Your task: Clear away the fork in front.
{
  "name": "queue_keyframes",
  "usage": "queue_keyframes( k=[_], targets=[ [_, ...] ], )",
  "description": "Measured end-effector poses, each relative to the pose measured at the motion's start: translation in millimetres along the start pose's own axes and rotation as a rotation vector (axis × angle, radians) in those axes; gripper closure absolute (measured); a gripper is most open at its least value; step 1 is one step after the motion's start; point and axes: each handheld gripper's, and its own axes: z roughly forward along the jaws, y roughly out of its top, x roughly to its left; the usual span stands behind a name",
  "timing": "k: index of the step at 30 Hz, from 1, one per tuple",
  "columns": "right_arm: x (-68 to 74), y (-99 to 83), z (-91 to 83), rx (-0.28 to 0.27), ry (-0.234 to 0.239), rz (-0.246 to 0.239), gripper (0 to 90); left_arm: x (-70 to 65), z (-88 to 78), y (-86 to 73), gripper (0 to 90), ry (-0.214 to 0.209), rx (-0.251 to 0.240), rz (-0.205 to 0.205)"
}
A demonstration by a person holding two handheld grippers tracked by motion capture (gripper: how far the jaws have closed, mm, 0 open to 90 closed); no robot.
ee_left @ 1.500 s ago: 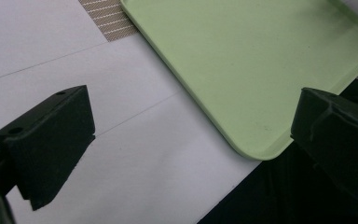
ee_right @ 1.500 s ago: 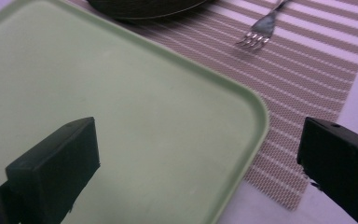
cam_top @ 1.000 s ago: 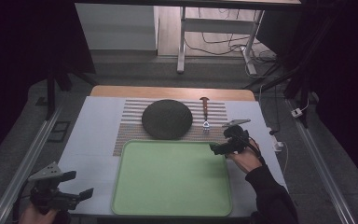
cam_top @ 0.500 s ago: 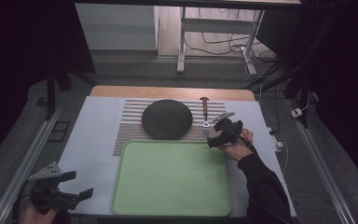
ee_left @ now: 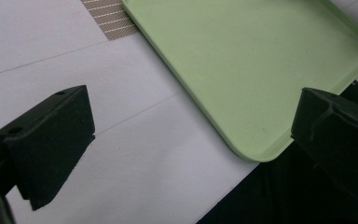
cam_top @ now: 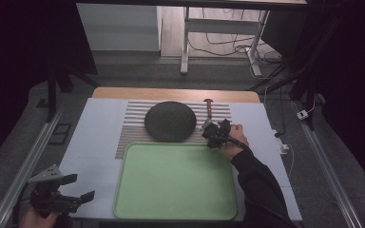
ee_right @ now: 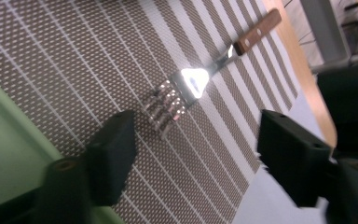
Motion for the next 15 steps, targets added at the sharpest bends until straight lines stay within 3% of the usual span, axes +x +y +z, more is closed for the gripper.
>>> queue_keyframes(
  k=[3, 4, 6, 7, 10, 12, 15],
  targets=[
    [5.2, 3.9, 3.1, 0.016, -0.019, -0.084, 50.5, 0.2, -0.2, -0.1, 0.0, -0.003, -0.001, -0.003],
    [6.2, 4.6, 5.2, 0.015, 0.008, -0.107, 54.7, 0.2, -0.2, -0.1, 0.0, -0.003, -0.001, -0.003],
    [11.2, 5.9, 7.1, 0.022, -0.02, -0.171, 67.9, 0.1, 0.0, 0.0, 0.0, -0.001, 0.0, 0.001],
    [12.9, 6.5, 8.6, 0.025, -0.001, -0.201, 72.6, 0.0, 0.0, 0.0, 0.0, -0.001, 0.0, 0.001],
    [21.1, 6.9, 10.5, 0.038, -0.075, -0.277, 88.1, -0.1, -0.1, -0.1, 0.0, -0.001, -0.002, 0.001],
    [22.9, 6.4, 8.1, 0.039, -0.127, -0.329, 89.5, -0.2, -0.4, -0.2, 0.0, 0.001, -0.003, -0.002],
    [18.4, 5.2, 1.4, 0.01, -0.13, -0.307, 89.7, 0.3, -0.7, -0.3, 0.0, -0.002, -0.005, -0.003]
  ],
)
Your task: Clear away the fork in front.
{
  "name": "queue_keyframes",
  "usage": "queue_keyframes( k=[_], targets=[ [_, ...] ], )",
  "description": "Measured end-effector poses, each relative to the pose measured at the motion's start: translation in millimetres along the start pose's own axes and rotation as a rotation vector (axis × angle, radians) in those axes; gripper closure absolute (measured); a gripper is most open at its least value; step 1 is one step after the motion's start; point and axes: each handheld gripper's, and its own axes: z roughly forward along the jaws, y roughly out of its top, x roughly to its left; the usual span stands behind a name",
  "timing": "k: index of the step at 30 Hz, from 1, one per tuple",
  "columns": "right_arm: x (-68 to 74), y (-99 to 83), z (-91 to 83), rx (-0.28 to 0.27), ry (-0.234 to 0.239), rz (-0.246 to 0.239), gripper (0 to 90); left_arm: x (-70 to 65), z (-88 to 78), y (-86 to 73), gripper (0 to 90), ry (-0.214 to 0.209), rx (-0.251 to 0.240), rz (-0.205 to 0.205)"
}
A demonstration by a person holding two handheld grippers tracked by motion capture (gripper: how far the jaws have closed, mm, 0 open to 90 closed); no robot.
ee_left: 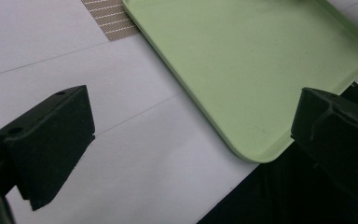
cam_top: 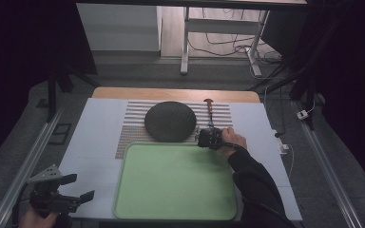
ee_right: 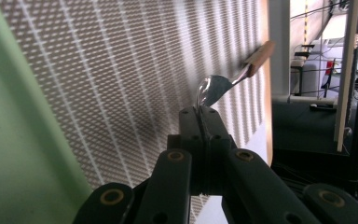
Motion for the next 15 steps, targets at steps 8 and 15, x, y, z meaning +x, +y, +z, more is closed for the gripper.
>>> queue_keyframes(
  k=[8, 15],
  targets=[
    [-14.2, -9.3, -21.4, -0.042, 0.051, 0.076, 90.0, -0.3, -0.3, -0.1, 0.0, 0.001, -0.003, 0.0],
    [-19.5, -16.8, -41.9, -0.082, 0.048, 0.149, 90.0, -0.7, -0.7, -0.2, 0.0, -0.004, -0.007, 0.004]
  ],
)
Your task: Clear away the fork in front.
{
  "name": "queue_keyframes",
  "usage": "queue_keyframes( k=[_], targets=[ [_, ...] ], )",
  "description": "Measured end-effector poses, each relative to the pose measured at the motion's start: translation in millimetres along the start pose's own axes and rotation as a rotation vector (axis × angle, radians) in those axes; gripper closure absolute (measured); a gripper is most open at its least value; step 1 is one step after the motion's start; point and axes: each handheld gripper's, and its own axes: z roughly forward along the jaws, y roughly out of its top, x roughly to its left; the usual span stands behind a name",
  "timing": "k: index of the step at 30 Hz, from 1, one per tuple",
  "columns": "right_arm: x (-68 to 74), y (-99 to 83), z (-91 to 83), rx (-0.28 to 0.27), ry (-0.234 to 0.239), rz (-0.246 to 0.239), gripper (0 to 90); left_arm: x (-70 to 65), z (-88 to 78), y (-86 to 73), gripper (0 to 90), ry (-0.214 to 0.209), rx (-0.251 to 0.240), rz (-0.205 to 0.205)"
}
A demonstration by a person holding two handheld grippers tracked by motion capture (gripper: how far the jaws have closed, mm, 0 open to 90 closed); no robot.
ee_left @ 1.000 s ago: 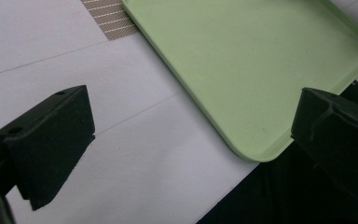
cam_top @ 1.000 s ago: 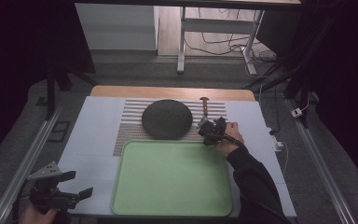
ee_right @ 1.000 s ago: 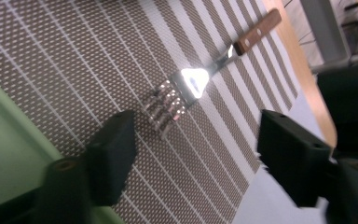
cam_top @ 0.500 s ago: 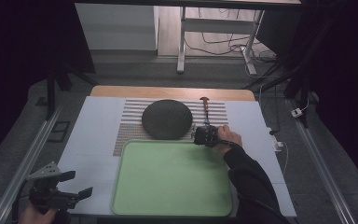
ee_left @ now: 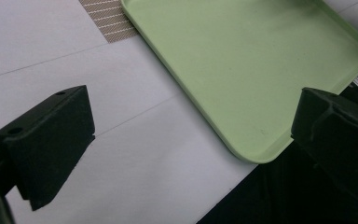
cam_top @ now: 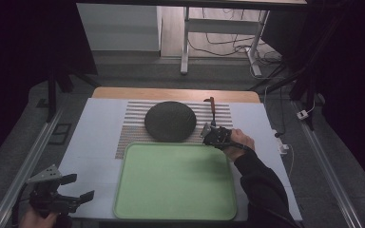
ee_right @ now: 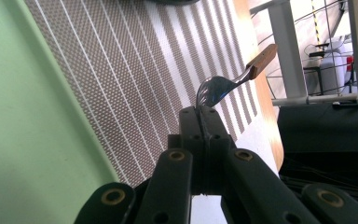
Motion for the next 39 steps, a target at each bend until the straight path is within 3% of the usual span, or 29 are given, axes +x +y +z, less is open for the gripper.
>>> queue_keyframes(
  k=[1, 6, 7, 9, 10, 16, 18, 21, 23, 25, 28, 29, 33, 35, 39],
  targets=[
    [-1.4, -2.1, -8.1, -0.014, 0.017, 0.044, 90.0, 0.0, -0.1, 0.0, 0.0, -0.002, 0.0, 0.001],
    [-5.8, -6.2, -23.8, -0.067, 0.042, 0.091, 90.0, -0.6, 0.0, 0.4, 0.0, -0.008, 0.002, 0.011],
    [-6.8, -7.5, -32.9, -0.099, 0.064, 0.133, 90.0, -0.8, 0.0, 0.5, 0.0, -0.008, 0.003, 0.013],
    [-7.1, -8.3, -37.0, -0.119, 0.076, 0.156, 90.0, -0.5, 0.2, 0.8, 0.0, -0.013, 0.005, 0.009],
    [-7.2, -10.2, -44.4, -0.154, 0.107, 0.198, 90.0, -0.3, 0.2, 0.9, 0.0, -0.015, 0.006, 0.008],
    [-8.2, -20.1, -61.8, -0.242, 0.206, 0.325, 90.0, -0.4, 1.2, 2.5, 0.0, -0.031, 0.013, 0.011],
    [-8.4, -21.9, -64.7, -0.256, 0.221, 0.344, 90.0, -0.6, 2.3, 3.3, 0.0, -0.042, 0.014, 0.012],
    [-9.0, -29.3, -75.3, -0.319, 0.282, 0.42, 90.0, 0.0, 5.6, 6.0, 0.0, -0.063, 0.025, 0.021],
    [-9.2, -31.1, -77.9, -0.334, 0.297, 0.436, 90.0, 0.6, 6.9, 6.8, 0.0, -0.071, 0.027, 0.025],
    [-8.9, -36.5, -85.4, -0.373, 0.345, 0.492, 90.0, 1.9, 9.4, 8.6, 0.0, -0.085, 0.03, 0.03],
    [-8.6, -40.1, -89.6, -0.397, 0.367, 0.509, 90.0, 2.7, 12.6, 11.7, 0.0, -0.098, 0.032, 0.041],
    [-8.1, -43.3, -93.6, -0.425, 0.402, 0.533, 90.0, 2.8, 13.4, 12.9, 0.0, -0.102, 0.029, 0.05],
    [-5.8, -49.1, -101.2, -0.481, 0.464, 0.55, 90.0, 1.0, 18.0, 18.7, 0.0, -0.115, 0.024, 0.076],
    [-4.7, -50.2, -102.7, -0.491, 0.476, 0.553, 90.0, -0.6, 21.7, 22.2, 0.0, -0.122, 0.03, 0.087],
    [0.7, -54.7, -109.5, -0.521, 0.545, 0.577, 90.0, -5.1, 31.0, 30.8, 0.0, -0.135, 0.033, 0.113]
  ],
)
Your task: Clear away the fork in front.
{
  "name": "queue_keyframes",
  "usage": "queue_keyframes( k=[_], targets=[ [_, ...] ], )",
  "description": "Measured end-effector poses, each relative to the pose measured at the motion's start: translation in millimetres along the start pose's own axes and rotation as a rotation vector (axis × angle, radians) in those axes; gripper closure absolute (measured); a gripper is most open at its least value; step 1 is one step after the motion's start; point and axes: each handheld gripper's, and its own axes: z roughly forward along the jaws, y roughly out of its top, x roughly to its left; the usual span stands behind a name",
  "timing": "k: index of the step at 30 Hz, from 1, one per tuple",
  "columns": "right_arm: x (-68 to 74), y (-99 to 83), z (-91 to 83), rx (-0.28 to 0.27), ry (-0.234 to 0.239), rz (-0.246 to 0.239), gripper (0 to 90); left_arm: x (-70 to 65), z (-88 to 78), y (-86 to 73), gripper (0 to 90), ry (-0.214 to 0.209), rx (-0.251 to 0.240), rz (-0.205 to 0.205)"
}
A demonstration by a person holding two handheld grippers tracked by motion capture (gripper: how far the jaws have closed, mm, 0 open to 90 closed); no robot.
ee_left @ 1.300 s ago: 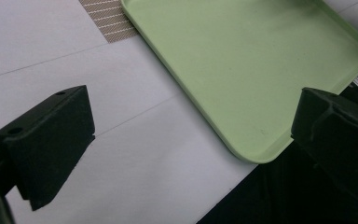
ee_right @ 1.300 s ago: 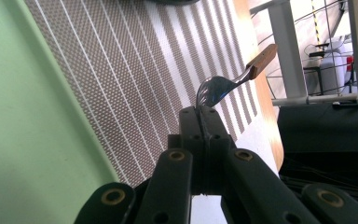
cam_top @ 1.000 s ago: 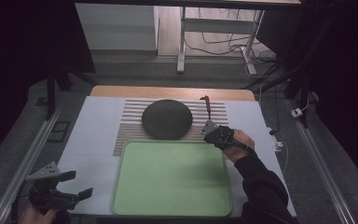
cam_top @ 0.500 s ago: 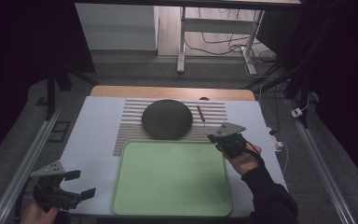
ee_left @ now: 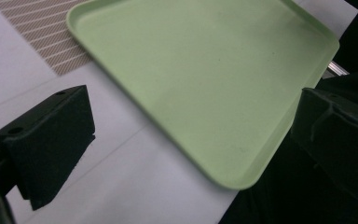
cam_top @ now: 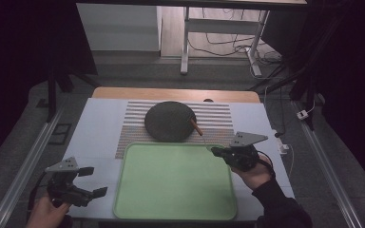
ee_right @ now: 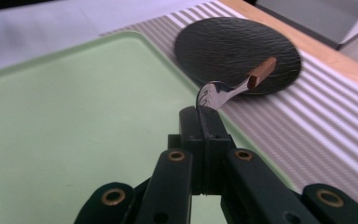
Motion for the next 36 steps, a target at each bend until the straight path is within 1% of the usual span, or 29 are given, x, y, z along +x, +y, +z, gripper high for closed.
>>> queue_keyframes(
  k=[1, 2, 3, 6, 8, 9, 10, 11, 14, 16, 17, 18, 19, 20, 21, 23, 24, 25, 26, 27, 28, 31, 32, 33, 36],
  targets=[
    [0.0, 0.0, 0.0, 0.0, 0.0, 0.0, 90.0, -1.0, 2.7, 2.8, 0.0, -0.001, 0.002, 0.009],
    [3.1, -1.1, -1.5, -0.012, 0.026, -0.001, 90.0, -1.9, 5.4, 5.7, 0.0, -0.006, 0.005, 0.021],
    [3.1, -1.1, -1.5, -0.012, 0.026, -0.001, 90.0, -3.0, 8.5, 8.6, 0.0, -0.009, 0.008, 0.033],
    [8.5, -2.2, -4.0, -0.027, 0.072, 0.002, 90.0, -5.8, 19.1, 17.8, 0.0, -0.016, 0.033, 0.069],
    [12.7, -2.5, -5.0, -0.035, 0.095, 0.002, 90.0, -6.9, 26.4, 23.9, 0.0, -0.026, 0.045, 0.087],
    [16.5, -2.7, -6.3, -0.038, 0.12, -0.003, 90.0, -7.3, 29.9, 27.0, 0.0, -0.031, 0.049, 0.095],
    [18.3, -3.0, -6.6, -0.044, 0.131, -0.001, 90.0, -7.6, 33.1, 30.2, 0.0, -0.037, 0.053, 0.103],
    [18.3, -3.0, -6.6, -0.044, 0.131, -0.001, 90.0, -7.7, 36.2, 33.5, 0.0, -0.044, 0.054, 0.111],
    [23.5, -4.0, -7.7, -0.068, 0.19, 0.005, 90.0, -7.9, 45.8, 43.7, 0.0, -0.073, 0.064, 0.123],
    [26.2, -4.7, -7.6, -0.079, 0.225, 0.008, 90.0, -9.0, 52.3, 50.6, 0.0, -0.084, 0.069, 0.143],
    [26.2, -4.7, -7.6, -0.079, 0.225, 0.008, 90.0, -10.0, 55.6, 54.2, 0.0, -0.089, 0.073, 0.152],
    [27.8, -4.9, -7.3, -0.078, 0.238, 0.012, 90.0, -11.0, 59.0, 57.8, 0.0, -0.096, 0.078, 0.163],
    [31.2, -5.4, -5.8, -0.081, 0.269, 0.008, 90.0, -12.2, 62.4, 61.3, 0.0, -0.101, 0.083, 0.175],
    [31.2, -5.4, -5.8, -0.081, 0.269, 0.008, 90.0, -13.8, 65.8, 64.7, 0.0, -0.105, 0.088, 0.184],
    [33.0, -5.5, -4.8, -0.08, 0.283, 0.009, 90.0, -15.4, 69.2, 68.2, 0.0, -0.108, 0.091, 0.196],
    [36.9, -5.6, -2.3, -0.077, 0.309, 0.002, 90.0, -18.6, 76.0, 74.7, 0.1, -0.119, 0.099, 0.225],
    [40.5, -5.6, 0.0, -0.076, 0.342, -0.003, 90.0, -20.3, 79.4, 77.9, 0.2, -0.121, 0.104, 0.239],
    [40.5, -5.6, 0.0, -0.076, 0.342, -0.003, 90.0, -21.8, 82.8, 81.0, 0.2, -0.127, 0.11, 0.25],
    [44.4, -5.1, 2.1, -0.08, 0.37, -0.003, 90.0, -22.9, 86.2, 84.0, 0.2, -0.134, 0.114, 0.262],
    [46.2, -4.7, 2.9, -0.078, 0.383, -0.009, 90.0, -23.9, 89.6, 87.0, 0.2, -0.138, 0.118, 0.278],
    [46.2, -4.7, 2.9, -0.078, 0.383, -0.009, 90.0, -24.4, 92.7, 89.9, 0.2, -0.145, 0.125, 0.296],
    [51.0, -4.1, 5.5, -0.079, 0.427, -0.021, 90.0, -26.3, 102.4, 97.3, 0.8, -0.175, 0.141, 0.345],
    [52.7, -3.6, 6.2, -0.078, 0.44, -0.026, 90.0, -26.9, 105.3, 99.7, 1.0, -0.189, 0.151, 0.367],
    [55.7, -2.7, 7.2, -0.079, 0.465, -0.04, 90.0, -28.4, 108.4, 101.5, 1.9, -0.201, 0.155, 0.383],
    [59.3, -1.3, 7.7, -0.083, 0.499, -0.058, 90.0, -33.8, 116.2, 106.2, 5.6, -0.195, 0.193, 0.472]
  ],
)
